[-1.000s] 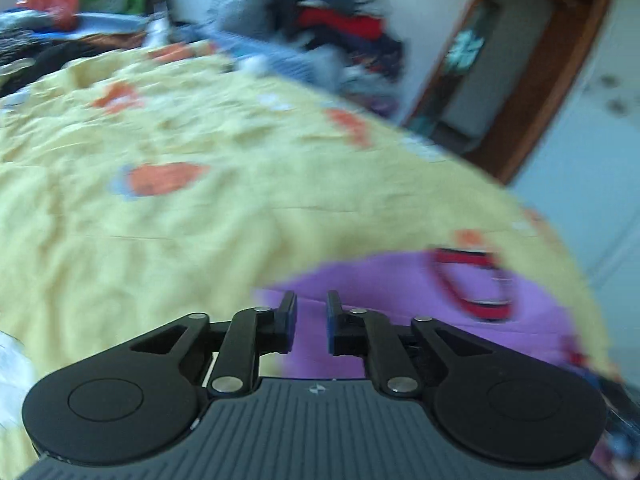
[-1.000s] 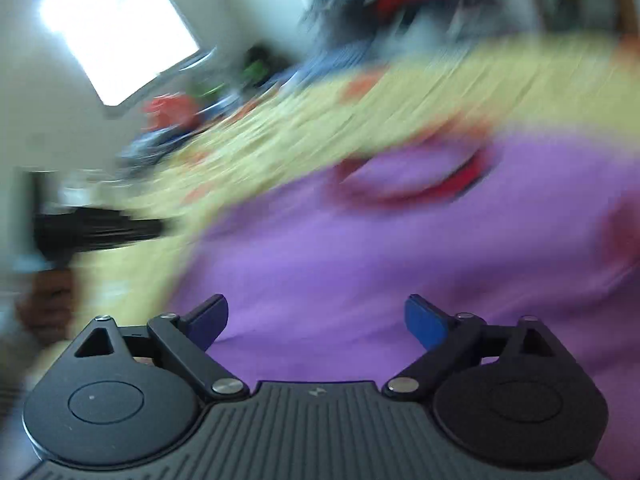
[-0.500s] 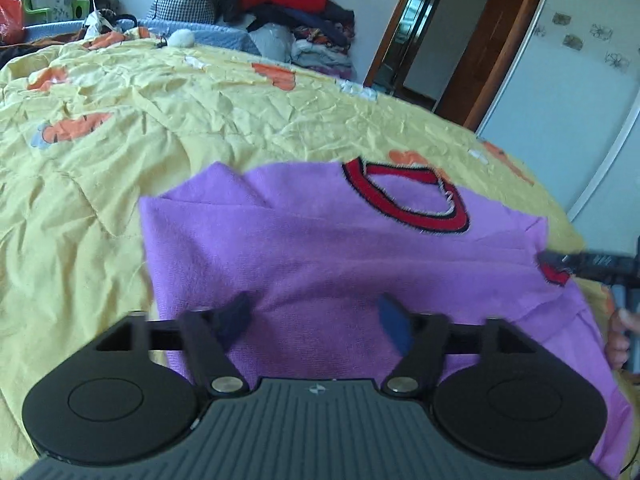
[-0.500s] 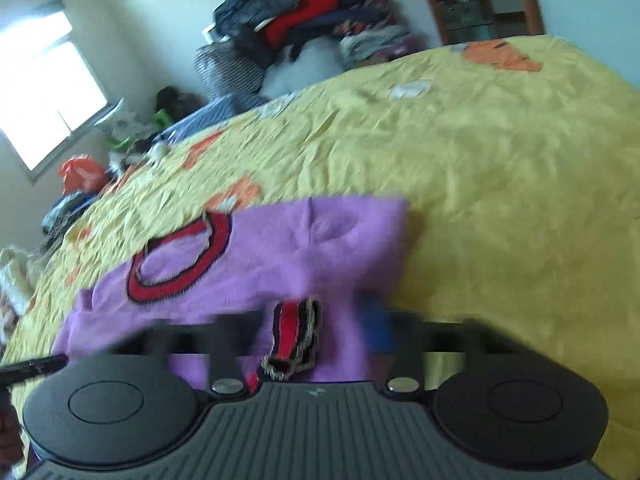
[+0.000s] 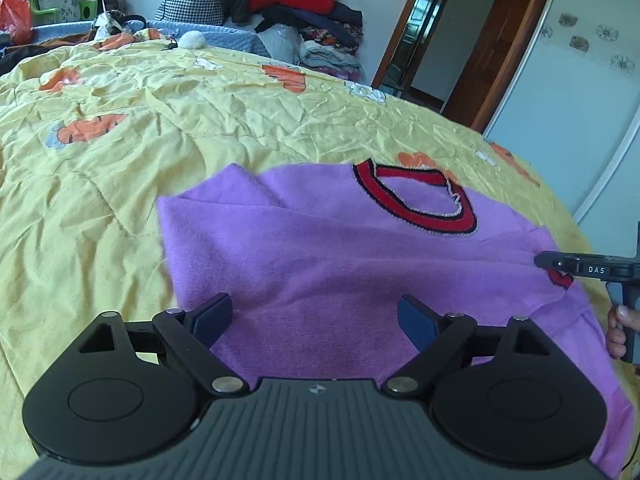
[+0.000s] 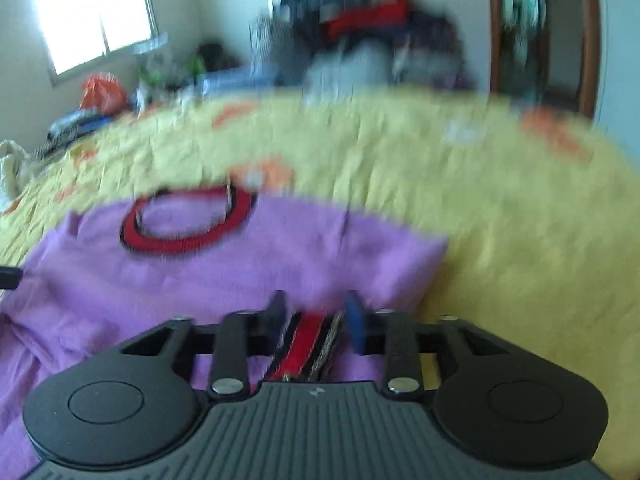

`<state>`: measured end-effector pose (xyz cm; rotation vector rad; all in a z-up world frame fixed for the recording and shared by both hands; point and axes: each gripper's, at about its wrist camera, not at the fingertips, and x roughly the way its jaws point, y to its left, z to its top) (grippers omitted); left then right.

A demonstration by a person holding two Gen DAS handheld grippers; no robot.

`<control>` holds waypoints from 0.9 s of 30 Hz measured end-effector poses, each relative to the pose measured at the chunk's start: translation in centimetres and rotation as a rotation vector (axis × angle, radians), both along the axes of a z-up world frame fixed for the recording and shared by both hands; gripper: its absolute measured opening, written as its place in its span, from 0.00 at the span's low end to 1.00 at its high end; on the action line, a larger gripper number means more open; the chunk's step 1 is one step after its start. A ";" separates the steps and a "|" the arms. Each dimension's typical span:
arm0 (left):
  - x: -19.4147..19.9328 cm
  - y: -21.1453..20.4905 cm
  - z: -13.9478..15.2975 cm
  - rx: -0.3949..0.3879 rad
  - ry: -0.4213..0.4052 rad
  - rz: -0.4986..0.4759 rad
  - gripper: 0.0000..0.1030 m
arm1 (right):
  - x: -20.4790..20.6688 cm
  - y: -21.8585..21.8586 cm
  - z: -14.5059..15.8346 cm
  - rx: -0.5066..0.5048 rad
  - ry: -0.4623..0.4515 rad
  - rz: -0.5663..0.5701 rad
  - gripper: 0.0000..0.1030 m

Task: Fold small clothes

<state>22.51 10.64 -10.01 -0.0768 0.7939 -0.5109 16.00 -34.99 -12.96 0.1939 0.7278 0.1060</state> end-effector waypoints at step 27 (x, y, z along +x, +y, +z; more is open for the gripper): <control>-0.6 -1.1 0.0 0.053 -0.010 -0.098 0.91 | -4.0 1.8 2.7 -0.312 -0.166 0.037 0.07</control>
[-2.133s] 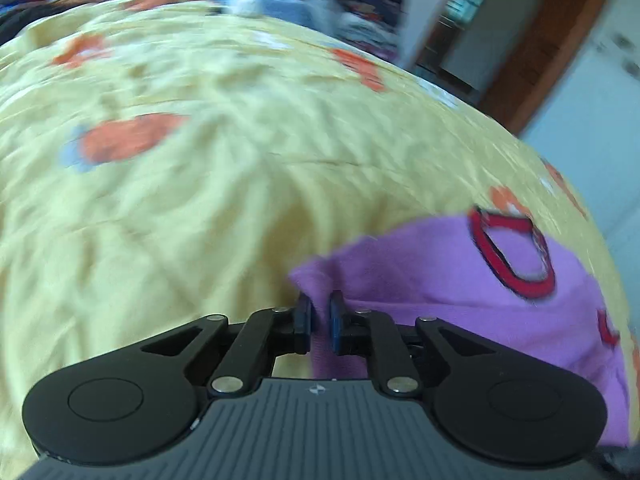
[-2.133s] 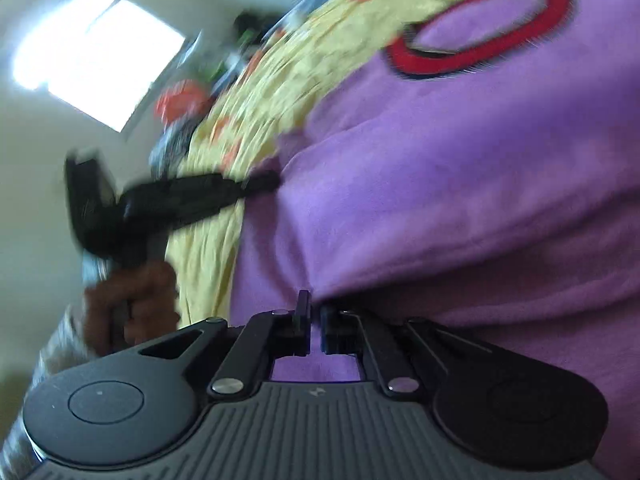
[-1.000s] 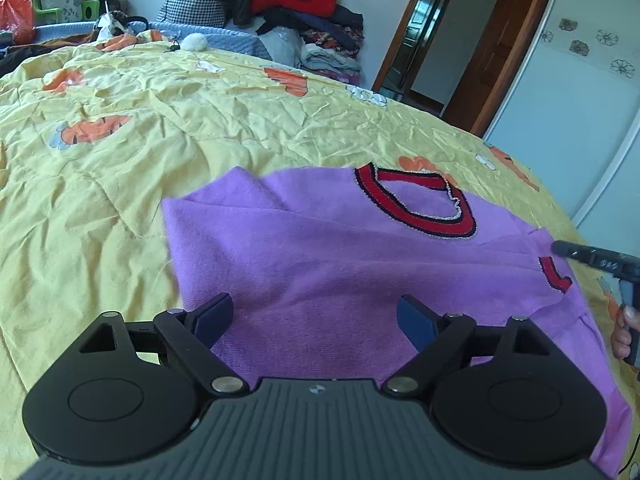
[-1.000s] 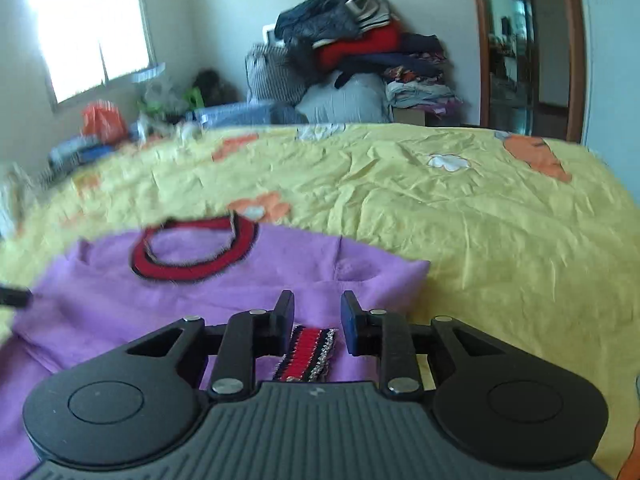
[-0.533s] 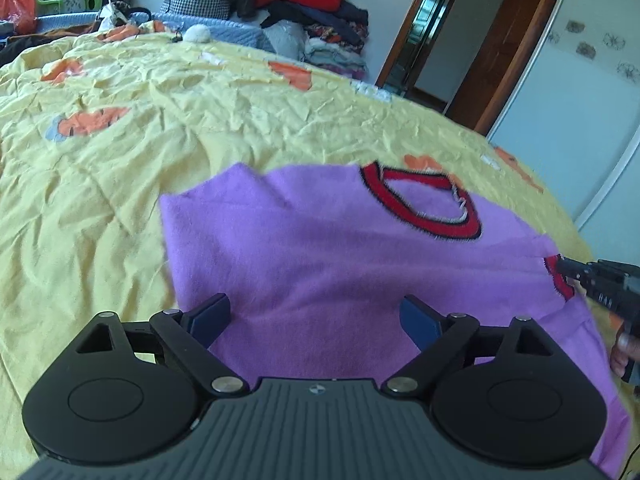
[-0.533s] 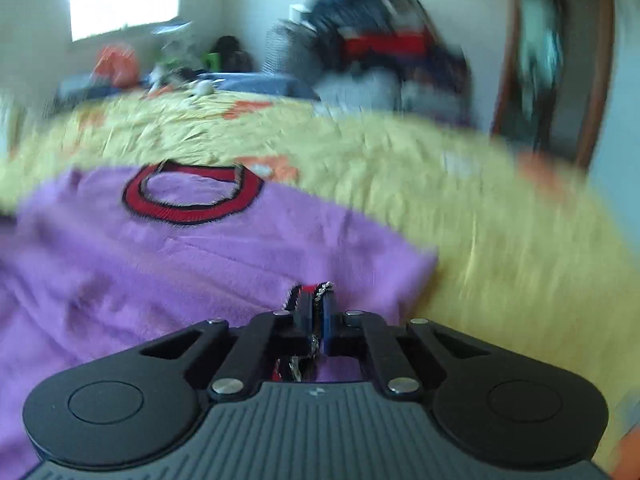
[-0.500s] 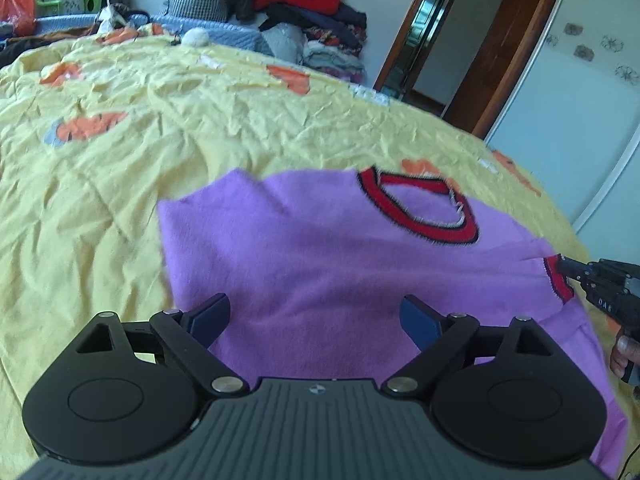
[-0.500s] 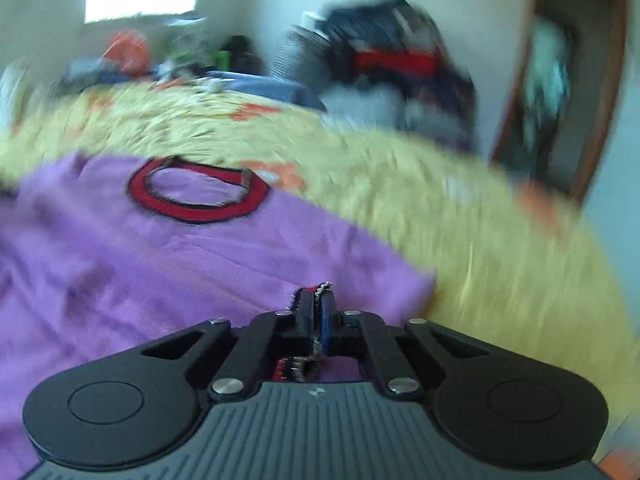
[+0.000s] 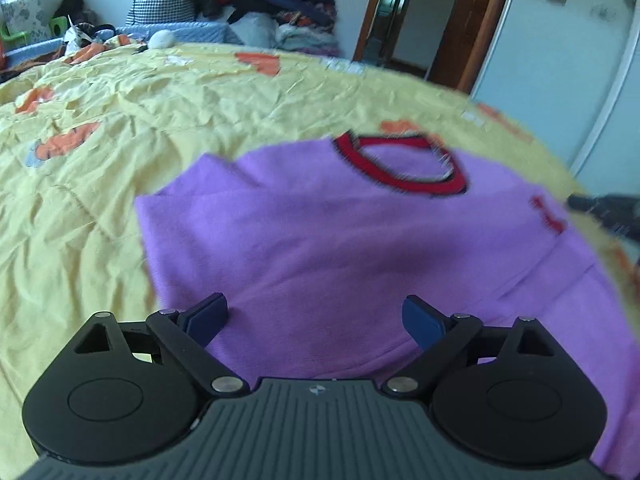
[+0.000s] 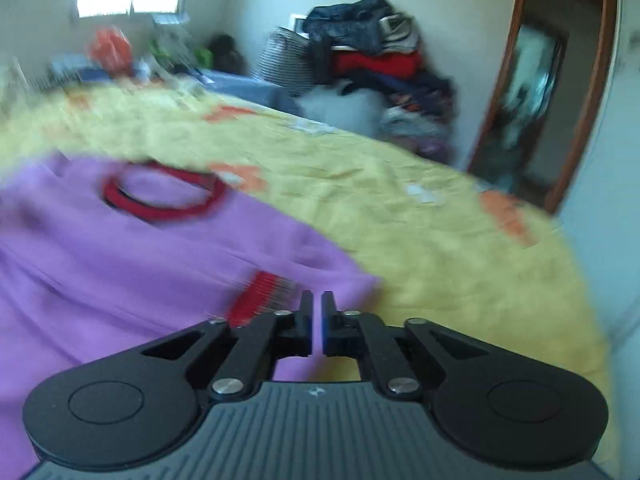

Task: Fold small clothes
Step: 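Fold that side of the sweater over toward the middle with the right gripper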

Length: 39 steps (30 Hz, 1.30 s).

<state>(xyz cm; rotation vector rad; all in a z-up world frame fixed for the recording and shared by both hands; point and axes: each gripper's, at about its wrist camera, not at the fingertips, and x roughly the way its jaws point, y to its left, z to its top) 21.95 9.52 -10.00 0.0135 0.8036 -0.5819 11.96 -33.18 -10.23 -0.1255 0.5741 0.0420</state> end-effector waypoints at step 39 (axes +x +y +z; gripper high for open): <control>-22.4 8.1 0.0 -0.065 0.194 0.061 1.00 | -23.8 0.9 0.4 0.306 0.412 0.075 1.00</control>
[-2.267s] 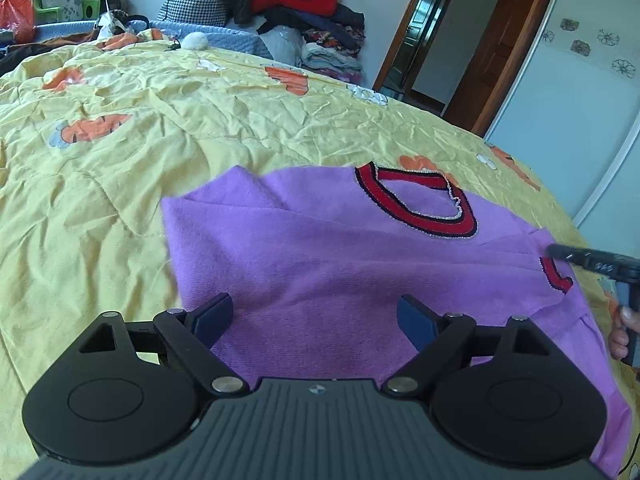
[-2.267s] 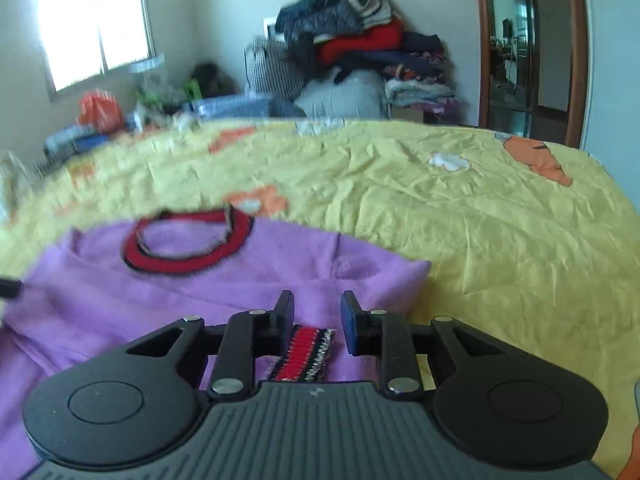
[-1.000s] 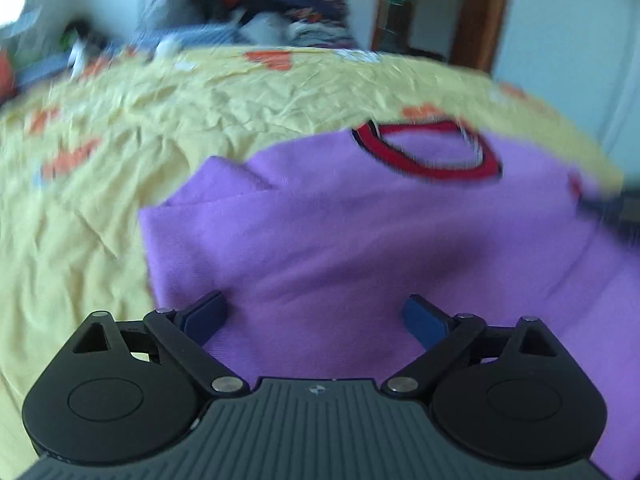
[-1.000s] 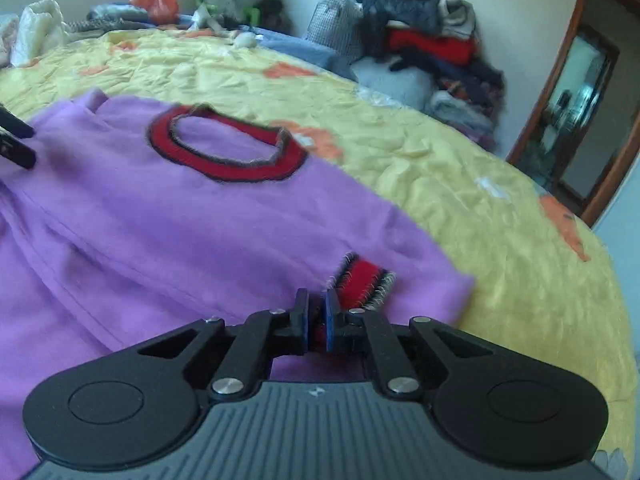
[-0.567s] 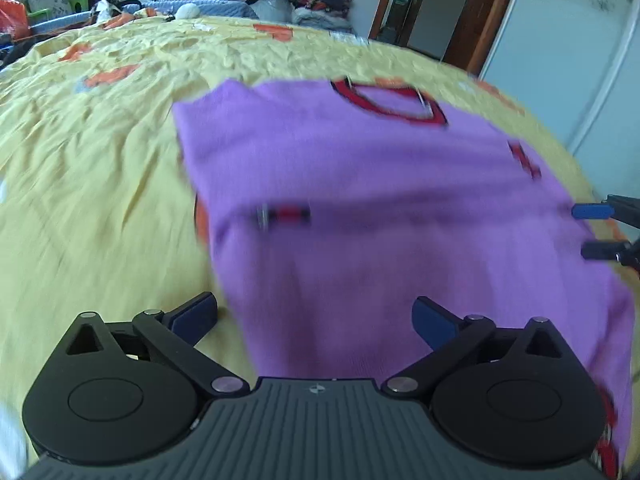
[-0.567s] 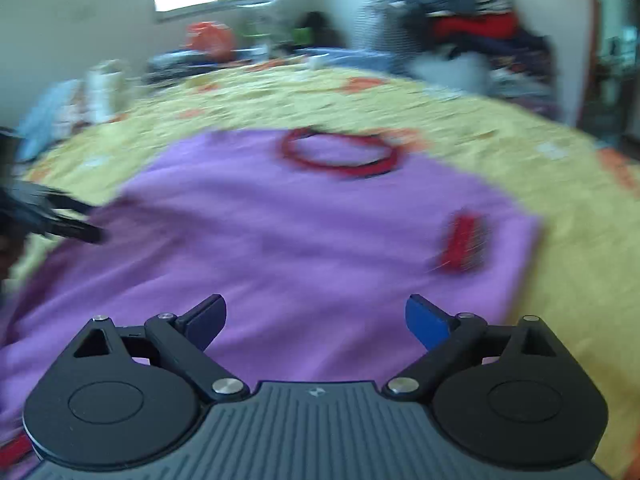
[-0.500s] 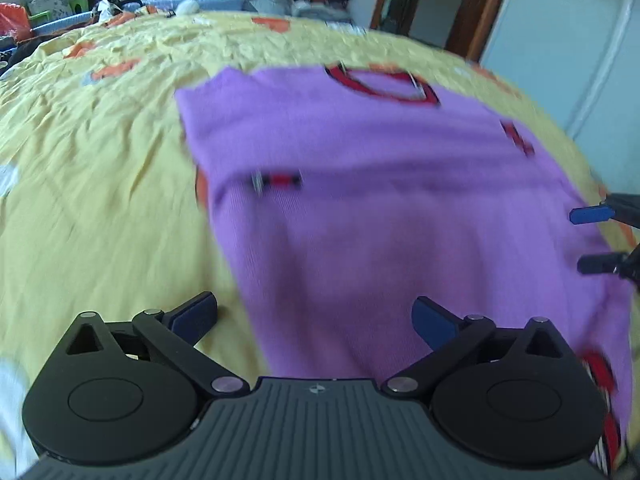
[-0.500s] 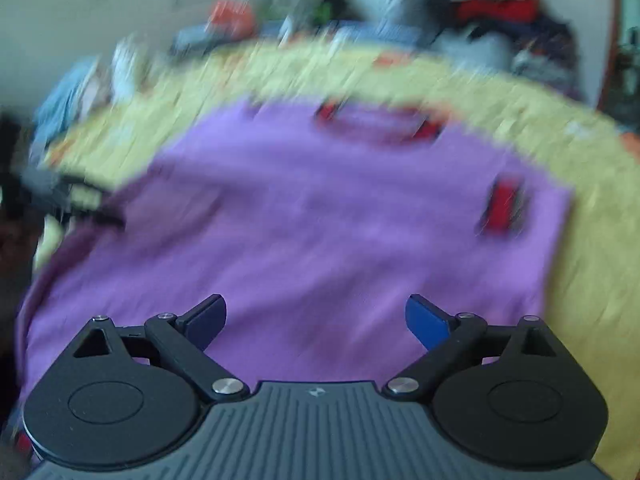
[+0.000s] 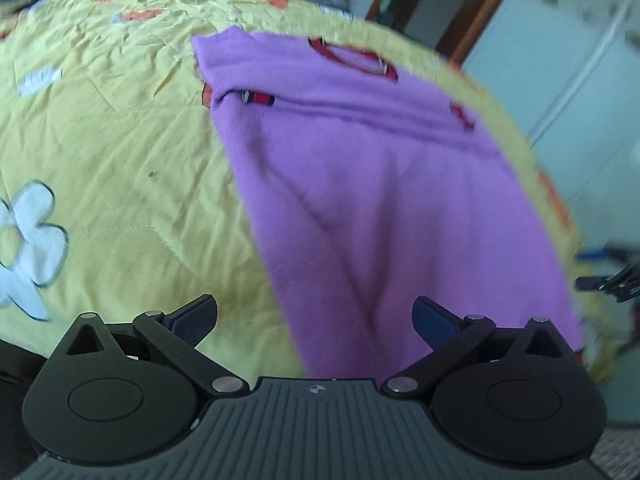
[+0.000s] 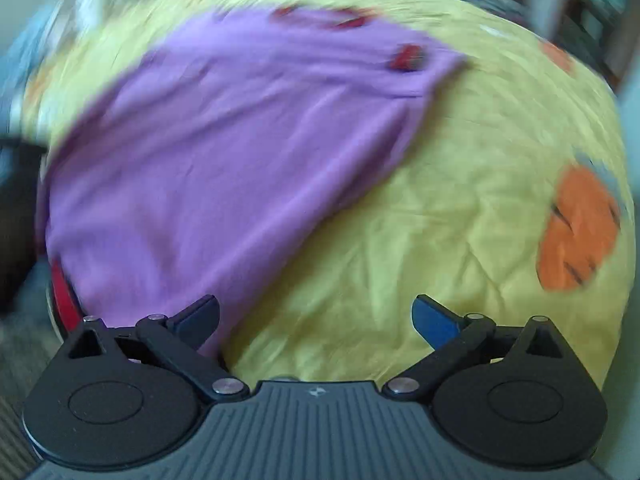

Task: Fold small clothes

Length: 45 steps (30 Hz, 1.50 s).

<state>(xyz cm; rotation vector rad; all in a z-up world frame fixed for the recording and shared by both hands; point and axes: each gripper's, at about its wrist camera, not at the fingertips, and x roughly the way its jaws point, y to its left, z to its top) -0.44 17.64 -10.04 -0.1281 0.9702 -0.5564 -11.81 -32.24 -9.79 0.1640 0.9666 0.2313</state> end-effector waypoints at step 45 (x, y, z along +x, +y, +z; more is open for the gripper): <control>-4.7 2.7 -3.4 -0.573 0.175 0.140 0.07 | -4.3 4.6 1.1 0.281 -0.294 -0.214 0.07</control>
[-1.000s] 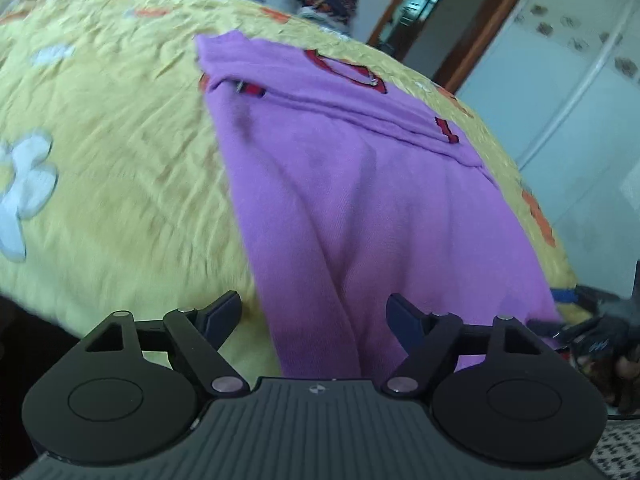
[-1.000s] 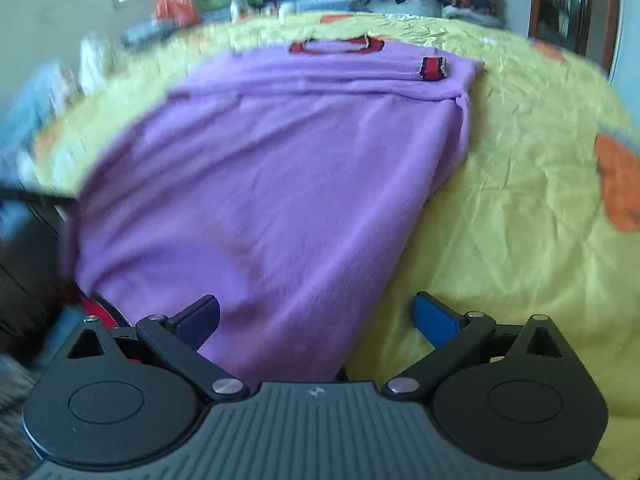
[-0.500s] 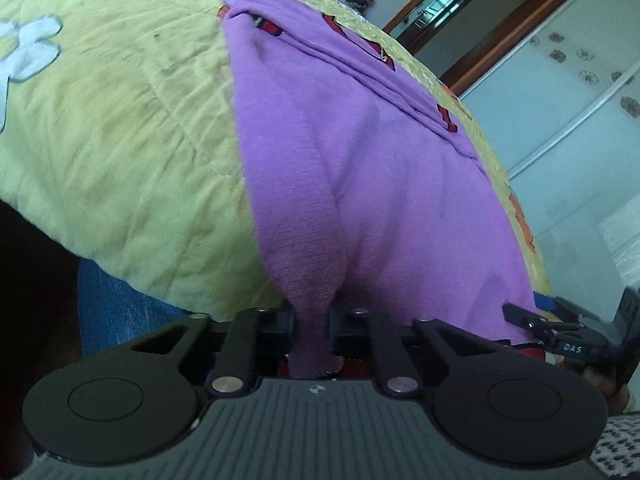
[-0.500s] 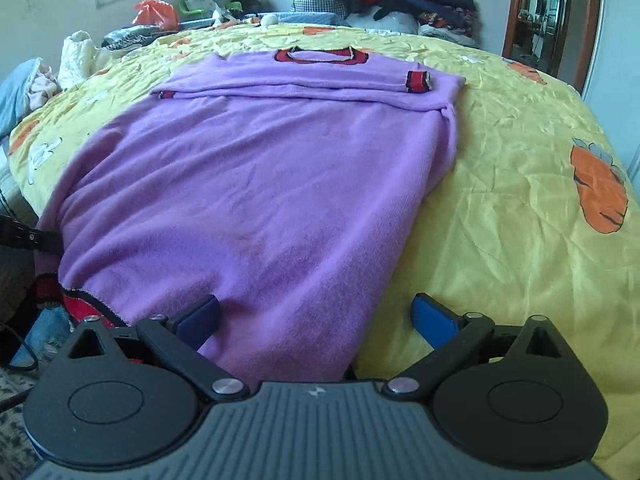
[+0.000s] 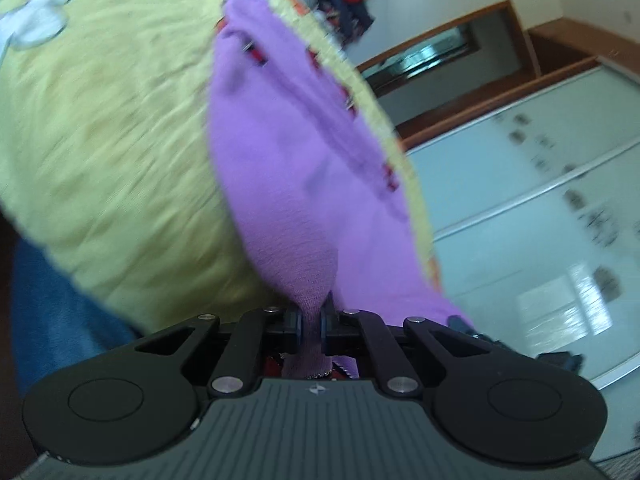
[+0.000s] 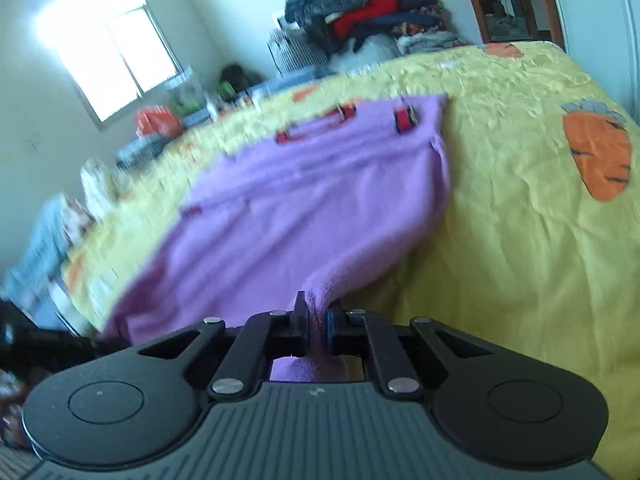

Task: Fold small clothes

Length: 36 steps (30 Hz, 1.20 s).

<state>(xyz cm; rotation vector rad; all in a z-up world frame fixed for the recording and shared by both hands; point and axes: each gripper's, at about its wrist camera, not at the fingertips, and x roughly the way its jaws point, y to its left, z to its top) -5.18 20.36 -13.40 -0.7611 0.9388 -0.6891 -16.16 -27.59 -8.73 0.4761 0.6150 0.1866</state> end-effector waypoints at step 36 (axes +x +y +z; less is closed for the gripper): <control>11.1 -3.2 -0.3 0.030 0.021 -0.013 0.91 | 6.0 -6.3 -7.0 0.330 0.082 -0.087 0.34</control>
